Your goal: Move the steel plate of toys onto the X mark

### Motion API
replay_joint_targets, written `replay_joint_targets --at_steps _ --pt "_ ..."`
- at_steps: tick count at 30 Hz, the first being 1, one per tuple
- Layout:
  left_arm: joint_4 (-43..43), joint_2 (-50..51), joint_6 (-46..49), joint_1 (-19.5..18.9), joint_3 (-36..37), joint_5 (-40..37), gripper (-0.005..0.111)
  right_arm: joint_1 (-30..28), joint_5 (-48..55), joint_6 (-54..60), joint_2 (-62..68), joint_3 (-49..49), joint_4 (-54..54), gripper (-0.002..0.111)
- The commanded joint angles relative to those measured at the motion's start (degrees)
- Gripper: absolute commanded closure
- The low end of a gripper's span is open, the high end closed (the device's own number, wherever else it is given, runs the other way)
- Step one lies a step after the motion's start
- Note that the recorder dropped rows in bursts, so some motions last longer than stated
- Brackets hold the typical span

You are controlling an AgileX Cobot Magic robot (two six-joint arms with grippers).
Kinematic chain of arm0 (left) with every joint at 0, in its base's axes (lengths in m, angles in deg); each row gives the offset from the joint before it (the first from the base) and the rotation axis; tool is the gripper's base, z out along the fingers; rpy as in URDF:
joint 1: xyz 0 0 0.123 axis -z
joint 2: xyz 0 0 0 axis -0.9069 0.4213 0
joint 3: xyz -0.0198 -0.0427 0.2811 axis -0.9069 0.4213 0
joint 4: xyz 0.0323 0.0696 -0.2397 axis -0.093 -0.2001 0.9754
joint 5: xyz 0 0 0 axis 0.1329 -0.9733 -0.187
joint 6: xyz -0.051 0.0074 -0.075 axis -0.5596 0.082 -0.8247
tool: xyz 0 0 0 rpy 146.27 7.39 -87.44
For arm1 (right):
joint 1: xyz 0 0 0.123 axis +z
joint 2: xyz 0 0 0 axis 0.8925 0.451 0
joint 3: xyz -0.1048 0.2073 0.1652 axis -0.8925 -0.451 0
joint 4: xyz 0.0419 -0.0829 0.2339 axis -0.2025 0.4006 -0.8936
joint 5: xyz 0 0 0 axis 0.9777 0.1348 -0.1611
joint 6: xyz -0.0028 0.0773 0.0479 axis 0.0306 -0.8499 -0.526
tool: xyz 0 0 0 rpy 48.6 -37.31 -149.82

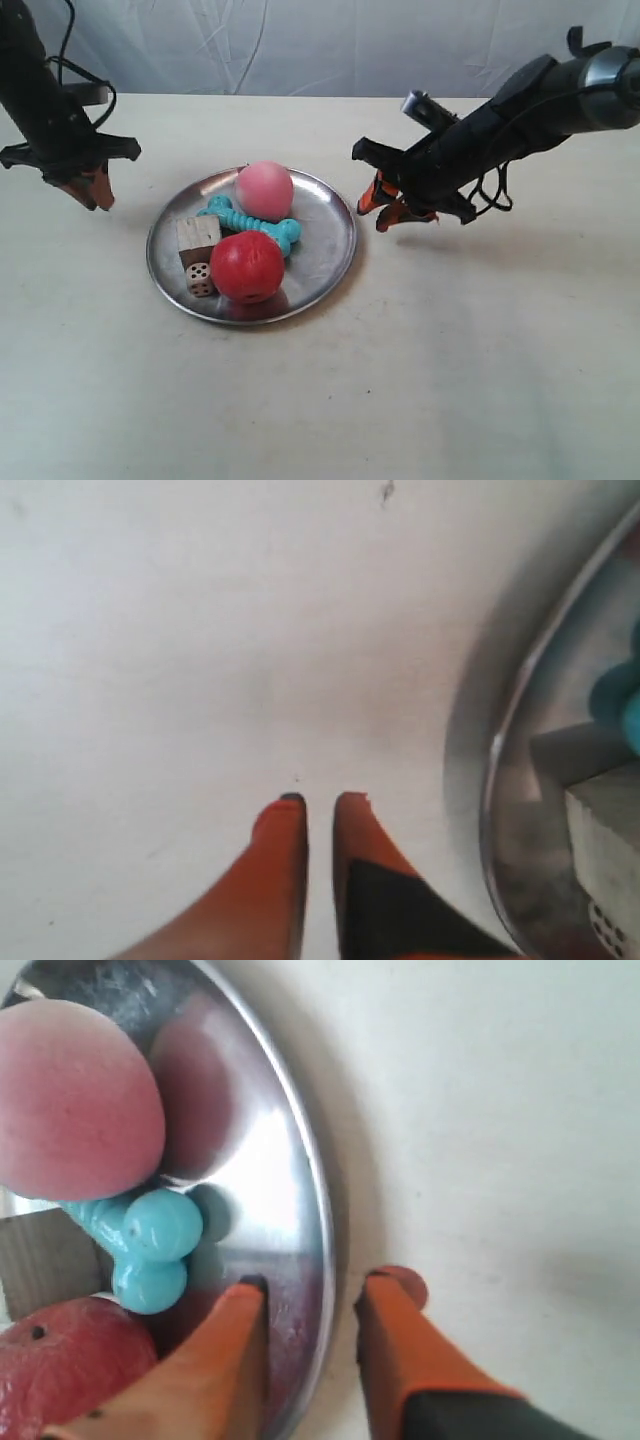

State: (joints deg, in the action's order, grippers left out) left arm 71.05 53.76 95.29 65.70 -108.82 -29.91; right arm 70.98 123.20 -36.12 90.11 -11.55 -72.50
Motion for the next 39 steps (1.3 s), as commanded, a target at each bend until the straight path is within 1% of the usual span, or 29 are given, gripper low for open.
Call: replay_joint_targets --at_steps 1,4,7,10,13,15,19,21,23,25,27,30,39 --pt "3.49 -7.92 2.95 -1.06 -0.11 1.35 0.106 -0.34 -2.82 0.06 -8.88 0.16 9.67 0.109" --pt "5.58 -14.83 5.69 -1.06 1.28 3.8 0.106 -0.34 -3.89 0.06 -17.28 -0.64 13.72 0.108" --pt "12.53 -23.67 9.94 -1.06 4.96 6.17 0.106 -0.34 -2.78 0.21 -27.88 -2.54 17.66 0.108" --pt "21.98 -33.57 16.42 -1.06 10.67 9.39 0.106 -0.34 -2.89 0.34 -38.52 -7.11 20.56 0.108" --pt "29.22 -45.12 24.35 -0.2 19.02 13.59 0.107 -0.34 -3.96 0.34 -48.75 -14.32 23.51 0.108" --pt "30.65 -52.21 27.35 1.16 25.95 18.18 0.107 -0.34 -5.65 0.34 -55.52 -19.9 24.58 0.108" --pt "31.08 -65.7 30.25 4.35 38.99 26.84 0.107 -0.34 -10.26 0.34 -66.7 -29.71 24.58 0.108" --pt "31.1 -70.91 32.69 4.74 44.48 29.82 0.107 -0.34 -12.88 0.34 -70.33 -33.58 24.58 0.108" --pt "30.81 -74.67 32.9 4.74 49.6 32.54 0.107 -0.34 -14.72 0.34 -72.92 -37.16 24.58 0.108" --pt "30.23 -77.12 32.9 4.6 52.62 32.79 0.107 -0.34 -14.32 0.34 -75.55 -39.59 24.45 0.108" --pt "28.52 -78.89 32.9 4.6 54.45 31.98 0.107 -0.34 -12.28 0.11 -77.32 -40.56 24.45 0.108" --pt "28.18 -80.51 32.9 4.6 55.37 30.7 0.107 -0.34 -10.04 0.11 -78.96 -40.56 24.45 0.108" --pt "28.18 -81.17 32.9 4.6 55.37 30.87 0.107 0.24 -10.24 0.11 -80.47 -40.56 24.44 0.108"
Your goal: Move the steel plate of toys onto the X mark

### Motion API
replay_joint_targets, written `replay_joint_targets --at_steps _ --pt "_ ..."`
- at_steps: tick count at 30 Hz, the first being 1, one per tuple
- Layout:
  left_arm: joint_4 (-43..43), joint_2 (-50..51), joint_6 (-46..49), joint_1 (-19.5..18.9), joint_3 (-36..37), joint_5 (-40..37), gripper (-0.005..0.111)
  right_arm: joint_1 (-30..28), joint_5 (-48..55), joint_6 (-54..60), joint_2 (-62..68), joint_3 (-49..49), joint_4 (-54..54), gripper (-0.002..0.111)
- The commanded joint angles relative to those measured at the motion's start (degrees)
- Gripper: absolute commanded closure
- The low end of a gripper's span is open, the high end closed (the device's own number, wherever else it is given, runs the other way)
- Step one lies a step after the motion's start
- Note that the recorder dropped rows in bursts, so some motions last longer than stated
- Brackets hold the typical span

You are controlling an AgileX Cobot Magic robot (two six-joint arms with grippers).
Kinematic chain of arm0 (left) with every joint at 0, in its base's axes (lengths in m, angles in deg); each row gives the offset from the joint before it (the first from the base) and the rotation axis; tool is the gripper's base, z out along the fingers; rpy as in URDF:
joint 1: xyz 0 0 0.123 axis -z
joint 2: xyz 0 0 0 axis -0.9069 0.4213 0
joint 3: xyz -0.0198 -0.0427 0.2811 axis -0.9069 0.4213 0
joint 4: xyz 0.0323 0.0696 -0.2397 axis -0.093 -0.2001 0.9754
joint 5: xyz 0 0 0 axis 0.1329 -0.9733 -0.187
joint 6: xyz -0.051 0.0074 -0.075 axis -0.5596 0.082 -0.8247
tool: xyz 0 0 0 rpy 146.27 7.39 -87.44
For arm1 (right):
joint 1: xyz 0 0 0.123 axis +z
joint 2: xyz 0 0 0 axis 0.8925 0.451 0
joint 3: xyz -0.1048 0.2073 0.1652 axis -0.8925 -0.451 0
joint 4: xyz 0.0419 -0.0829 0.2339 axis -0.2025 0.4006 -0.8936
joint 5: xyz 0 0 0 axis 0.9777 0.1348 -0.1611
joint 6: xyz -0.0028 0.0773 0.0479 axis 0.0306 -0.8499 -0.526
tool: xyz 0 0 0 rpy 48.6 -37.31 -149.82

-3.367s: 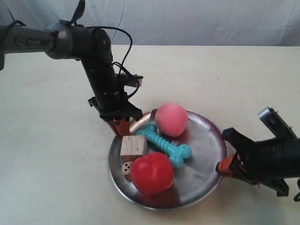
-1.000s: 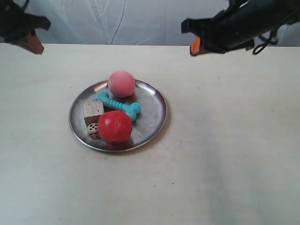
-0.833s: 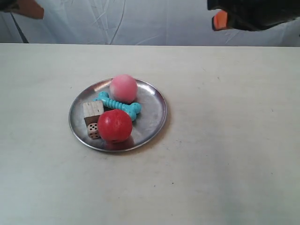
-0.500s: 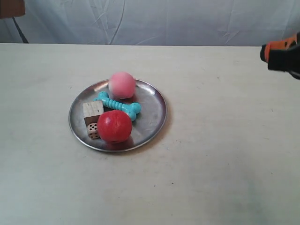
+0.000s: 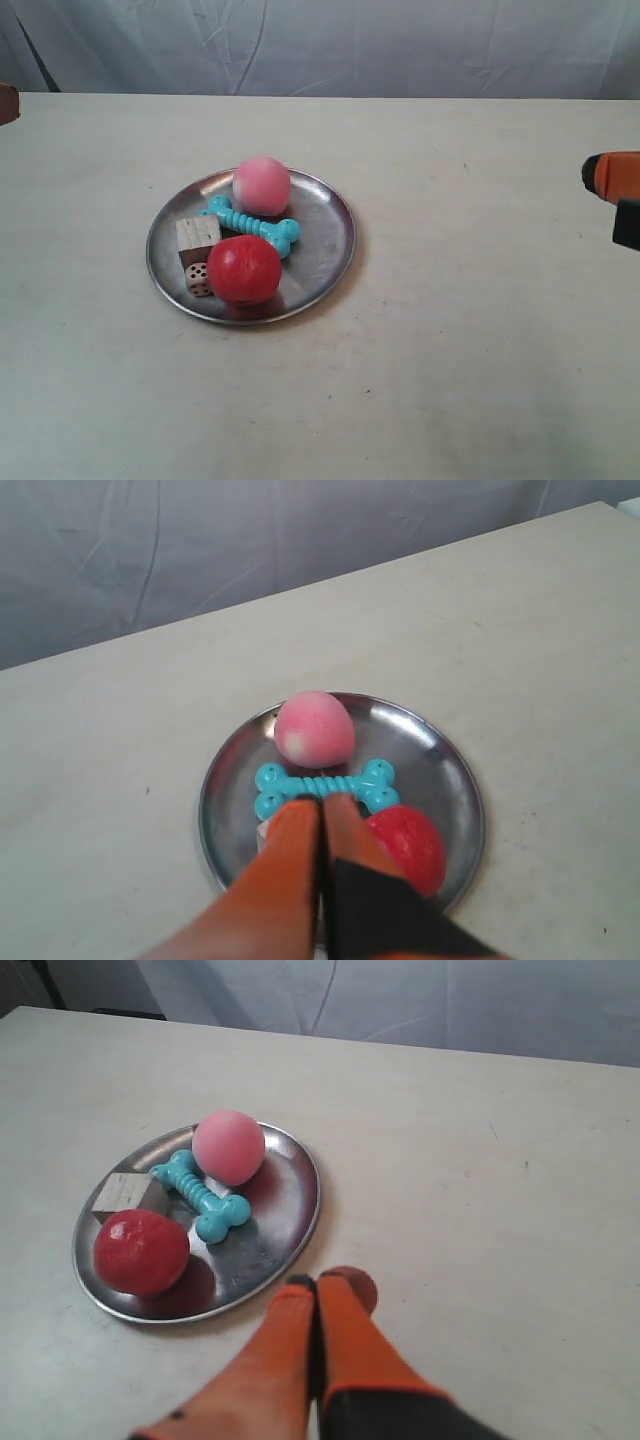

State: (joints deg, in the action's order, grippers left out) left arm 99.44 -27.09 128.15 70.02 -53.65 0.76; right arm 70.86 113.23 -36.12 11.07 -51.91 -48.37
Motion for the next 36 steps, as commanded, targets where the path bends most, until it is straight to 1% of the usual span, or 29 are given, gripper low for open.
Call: replay_joint_targets --at_steps 1,2,4,7,12,13,14,18,20,31,32,33,34,36 --pt "-0.21 -0.31 0.03 0.28 0.2 0.2 0.107 0.31 -0.26 0.11 -2.27 -0.21 0.05 0.108" --pt "-0.21 -0.31 0.03 0.28 0.2 0.2 0.107 0.31 -0.26 0.72 -3.1 -0.21 0.19 0.108" --pt "-0.21 -0.31 0.03 0.28 0.2 0.32 0.107 -0.48 -0.47 3.29 -5.98 -0.47 4.81 0.108" --pt "-0.21 -0.31 0.03 0.28 0.2 0.45 0.107 -3.95 -0.79 3.11 -11.85 -4.29 5.9 0.108" --pt "-0.21 -0.31 0.03 0.28 0.2 0.45 0.107 -9.9 -6.88 3.11 -23.56 -15.91 5.01 0.108" --pt "-0.21 -0.31 0.03 0.28 0.2 0.45 0.107 -10.48 -7.79 3.11 -25.22 -17.78 4.76 0.108" --pt "-0.21 -0.31 0.03 0.28 0.2 0.45 0.107 -11.04 -9.24 3.11 -28.8 -21.97 4.78 0.108" --pt "-0.21 -0.31 0.03 0.28 0.2 0.45 0.107 -11.04 -9.47 3.11 -33.41 -30.66 4.73 0.108" --pt "-0.21 -0.31 0.03 0.28 0.2 0.45 0.107 -11.04 -9.35 3.11 -33.41 -32.6 4.73 0.108" --pt "-0.21 -0.31 0.13 0.28 0.2 0.45 0.107 -11.04 -9.21 2.97 -33.41 -32.87 4.84 0.108" --pt "-0.99 -0.65 2.37 0.28 0.34 2.5 0.107 -11.04 -9.39 2.99 -33.41 -32.87 4.84 0.108" --pt "-4.61 -1.95 2.31 0.28 0.93 8.25 0.107 -11.04 -9.41 2.99 -33.41 -32.87 4.73 0.108" --pt "-5.96 -2.84 1.9 0.28 1.6 9.87 0.107 -11.04 -9.41 2.99 -33.41 -32.87 4.24 0.108" --pt "-9.38 -7.82 -3.07 0.28 3.84 14.85 0.107 -11.04 -9.41 2.99 -33.41 -32.87 4.02 0.108"
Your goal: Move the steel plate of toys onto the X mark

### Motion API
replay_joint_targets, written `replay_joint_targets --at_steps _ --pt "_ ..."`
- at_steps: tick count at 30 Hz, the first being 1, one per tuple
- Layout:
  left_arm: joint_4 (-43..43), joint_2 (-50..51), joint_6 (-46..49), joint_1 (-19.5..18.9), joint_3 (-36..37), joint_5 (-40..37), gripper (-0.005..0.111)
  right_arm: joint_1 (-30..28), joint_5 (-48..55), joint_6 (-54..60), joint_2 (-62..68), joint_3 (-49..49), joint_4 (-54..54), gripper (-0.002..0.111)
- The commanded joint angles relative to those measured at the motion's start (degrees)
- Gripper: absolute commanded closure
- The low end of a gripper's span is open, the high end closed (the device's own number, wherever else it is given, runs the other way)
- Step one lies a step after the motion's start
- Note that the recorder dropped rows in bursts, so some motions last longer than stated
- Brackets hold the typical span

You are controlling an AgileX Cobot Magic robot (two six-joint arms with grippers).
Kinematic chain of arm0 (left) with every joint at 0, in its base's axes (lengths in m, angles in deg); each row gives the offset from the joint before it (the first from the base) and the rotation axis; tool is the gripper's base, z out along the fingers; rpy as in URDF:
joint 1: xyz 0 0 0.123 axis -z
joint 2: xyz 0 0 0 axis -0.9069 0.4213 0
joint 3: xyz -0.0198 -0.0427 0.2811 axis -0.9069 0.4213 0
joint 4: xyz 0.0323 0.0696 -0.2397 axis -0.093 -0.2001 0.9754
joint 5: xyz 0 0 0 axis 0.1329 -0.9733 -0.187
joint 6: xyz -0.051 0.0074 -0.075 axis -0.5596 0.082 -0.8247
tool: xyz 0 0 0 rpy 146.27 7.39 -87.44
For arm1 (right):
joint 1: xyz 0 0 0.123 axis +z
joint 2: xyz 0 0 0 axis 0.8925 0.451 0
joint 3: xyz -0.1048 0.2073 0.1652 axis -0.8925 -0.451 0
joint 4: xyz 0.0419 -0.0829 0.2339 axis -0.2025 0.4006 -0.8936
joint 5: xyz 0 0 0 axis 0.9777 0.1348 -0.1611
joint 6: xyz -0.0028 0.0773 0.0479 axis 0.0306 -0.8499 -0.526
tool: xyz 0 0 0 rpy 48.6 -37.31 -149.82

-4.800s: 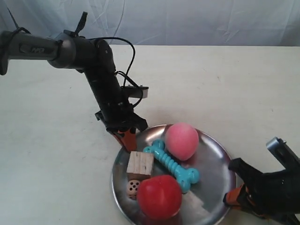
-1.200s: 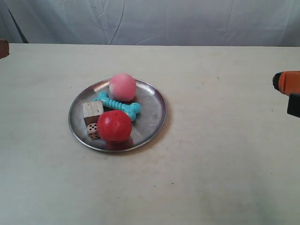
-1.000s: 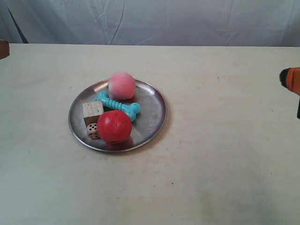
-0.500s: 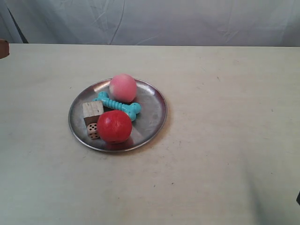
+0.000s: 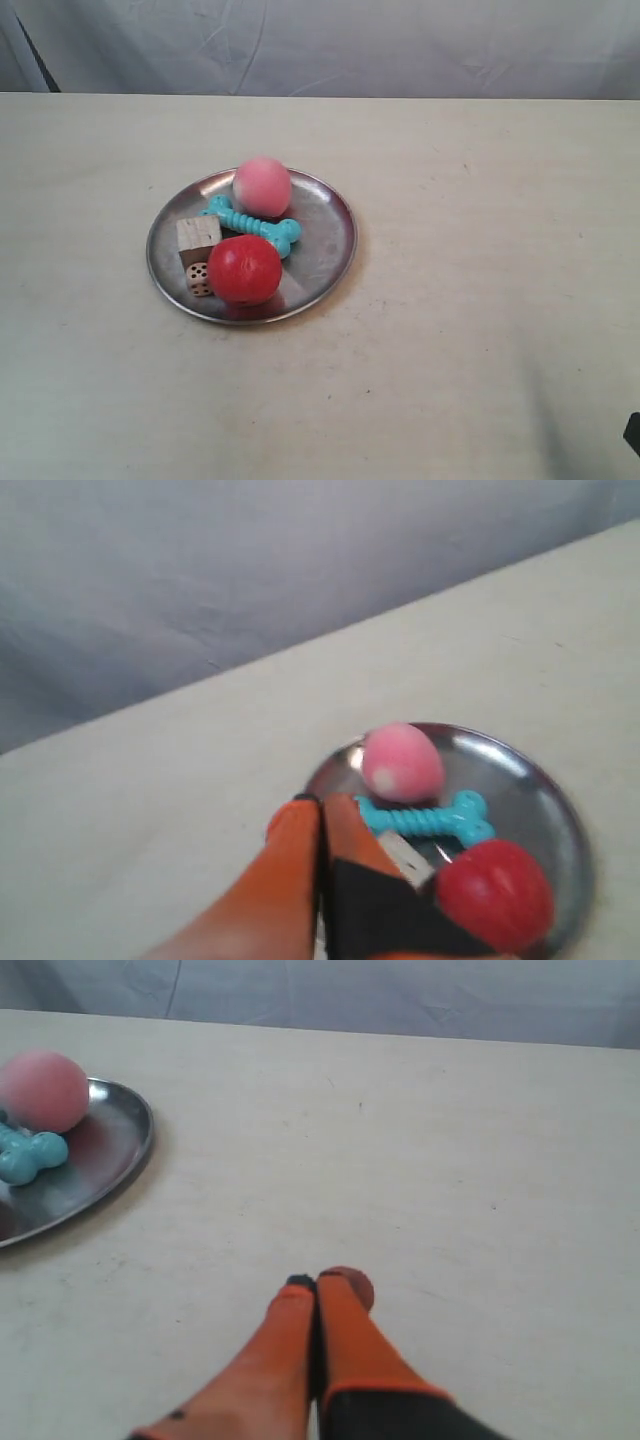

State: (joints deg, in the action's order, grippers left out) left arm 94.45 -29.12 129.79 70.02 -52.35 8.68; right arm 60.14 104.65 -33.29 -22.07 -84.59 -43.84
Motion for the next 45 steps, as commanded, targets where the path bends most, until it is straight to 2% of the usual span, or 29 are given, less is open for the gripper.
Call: replay_joint_targets --at_steps 1,2,3,5,7,12,17,21,28,45 --pt "-9.81 -9.53 -13.53 0.28 4.69 8.34 0.107 -0.32 -0.83 0.15 -0.27 -0.19 -1.11 0.108" --pt "-15.68 -12.49 -22.31 0.2 6.29 9.3 0.107 -0.32 -0.83 0.15 -0.27 -0.19 -1.49 0.108" --pt "-25.08 -16.3 -34.28 -0.52 9.16 8.87 0.107 -0.32 -0.83 0.15 -0.27 -0.19 -1.87 0.108" --pt "-32.29 -20.79 -44.12 -1.73 12.52 6.55 0.107 -0.32 -0.83 0.15 -0.27 -0.19 -1.87 0.108" --pt "-35.11 -25.14 -48.32 -2.89 15.54 4.67 0.107 -0.32 -0.83 0.15 -0.27 -0.19 -1.87 0.108" --pt "-34.58 -34.77 -48.91 -5.83 24.68 3.53 0.107 -0.32 -0.83 0.15 -0.27 -0.19 -1.87 0.108" --pt "-33.15 -42.9 -48.91 -6.61 31.95 4.4 0.107 -0.32 -0.73 0.15 -0.27 -0.19 -2.12 0.108" --pt "-31.4 -43.58 -48.79 -6.61 35.67 9.3 0.107 -0.32 -0.73 0.15 -0.27 -0.19 -2.12 0.108" --pt "-31.4 -43.58 -48.68 -6.61 42.12 10.02 0.107 -0.32 -0.73 0.15 -0.39 -0.19 -2.11 0.108" --pt "-30.55 -43.58 -48.6 -6.61 42.8 13.0 0.107 -0.32 -0.99 0.15 -0.37 -0.19 -2.11 0.108"
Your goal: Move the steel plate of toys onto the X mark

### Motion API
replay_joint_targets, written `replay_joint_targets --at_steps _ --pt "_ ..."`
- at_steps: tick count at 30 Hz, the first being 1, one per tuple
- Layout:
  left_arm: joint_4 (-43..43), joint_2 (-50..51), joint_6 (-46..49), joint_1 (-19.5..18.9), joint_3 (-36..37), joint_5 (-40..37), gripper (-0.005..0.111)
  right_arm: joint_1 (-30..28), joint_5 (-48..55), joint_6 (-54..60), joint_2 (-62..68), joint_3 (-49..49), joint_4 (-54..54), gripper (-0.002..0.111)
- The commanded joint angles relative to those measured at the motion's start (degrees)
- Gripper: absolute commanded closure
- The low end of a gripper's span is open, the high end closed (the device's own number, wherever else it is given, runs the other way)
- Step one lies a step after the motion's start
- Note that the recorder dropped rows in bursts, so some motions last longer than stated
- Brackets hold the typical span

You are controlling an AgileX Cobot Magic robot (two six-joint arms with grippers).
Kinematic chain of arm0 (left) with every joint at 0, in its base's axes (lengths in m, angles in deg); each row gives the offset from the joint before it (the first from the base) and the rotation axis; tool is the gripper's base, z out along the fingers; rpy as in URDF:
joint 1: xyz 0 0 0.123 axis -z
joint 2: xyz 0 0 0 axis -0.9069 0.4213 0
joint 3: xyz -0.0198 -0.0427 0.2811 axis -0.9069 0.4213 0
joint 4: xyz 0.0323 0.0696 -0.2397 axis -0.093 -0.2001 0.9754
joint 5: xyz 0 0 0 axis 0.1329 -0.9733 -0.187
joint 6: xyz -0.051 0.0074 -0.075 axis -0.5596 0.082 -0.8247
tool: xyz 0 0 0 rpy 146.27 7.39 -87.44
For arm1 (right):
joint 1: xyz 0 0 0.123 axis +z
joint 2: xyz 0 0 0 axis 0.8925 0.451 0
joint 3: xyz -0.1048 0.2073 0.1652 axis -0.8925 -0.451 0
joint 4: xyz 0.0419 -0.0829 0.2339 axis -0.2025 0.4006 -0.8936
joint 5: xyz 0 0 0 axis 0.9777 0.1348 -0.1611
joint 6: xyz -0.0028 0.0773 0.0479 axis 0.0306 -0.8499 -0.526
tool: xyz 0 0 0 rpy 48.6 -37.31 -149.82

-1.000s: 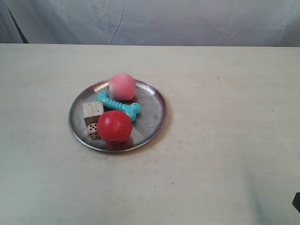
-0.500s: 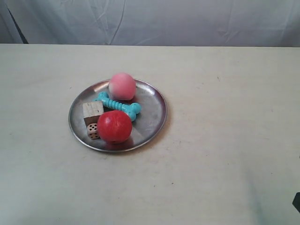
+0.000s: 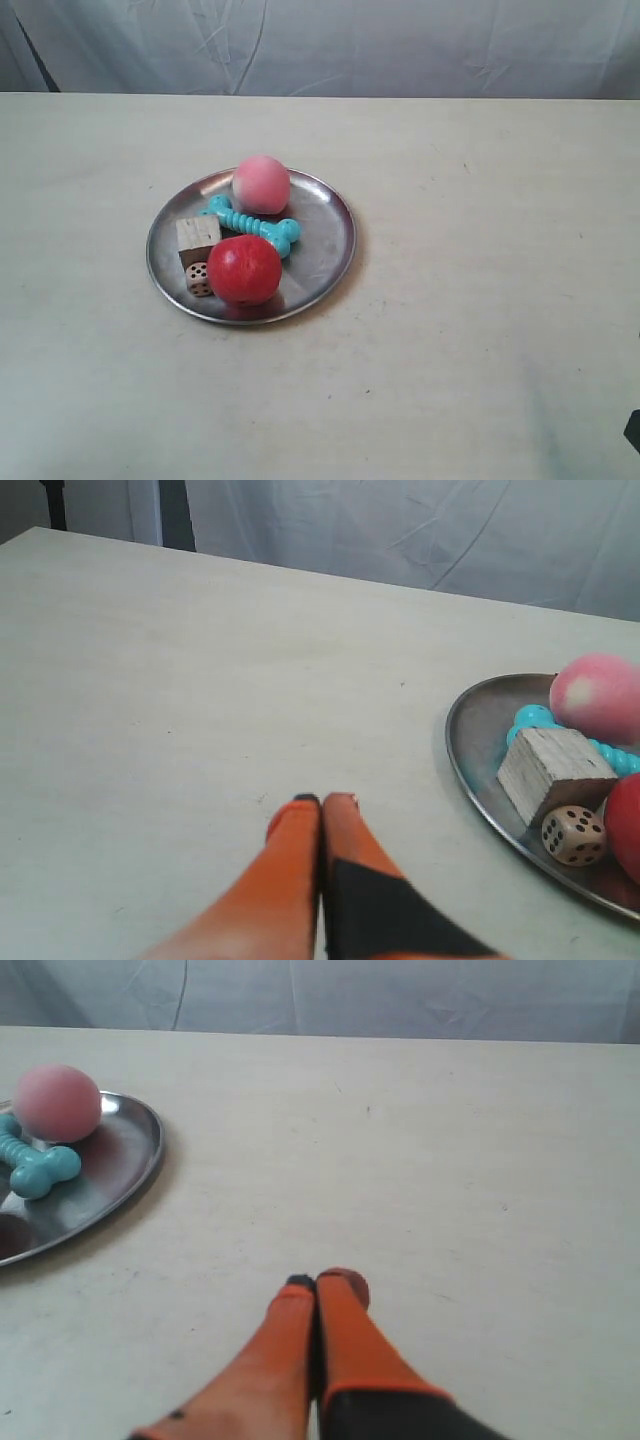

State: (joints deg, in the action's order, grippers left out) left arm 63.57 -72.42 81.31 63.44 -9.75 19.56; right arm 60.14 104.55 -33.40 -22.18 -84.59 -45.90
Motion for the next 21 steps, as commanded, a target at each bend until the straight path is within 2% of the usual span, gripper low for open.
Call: replay_joint_targets --at_steps 1,8,21 --pt "0.33 -0.29 -0.11 -0.03 0.21 2.47 0.107 -0.32 -0.88 0.26 -0.26 -0.19 -0.05 0.108" --pt "0.09 -0.29 -0.11 -0.03 0.21 9.43 0.107 -0.32 -0.88 0.26 -0.26 -0.19 -0.05 0.108" --pt "0.09 -0.29 -0.11 -0.03 0.21 9.84 0.107 -0.32 -0.86 0.26 -0.26 -0.19 -2.01 0.108"
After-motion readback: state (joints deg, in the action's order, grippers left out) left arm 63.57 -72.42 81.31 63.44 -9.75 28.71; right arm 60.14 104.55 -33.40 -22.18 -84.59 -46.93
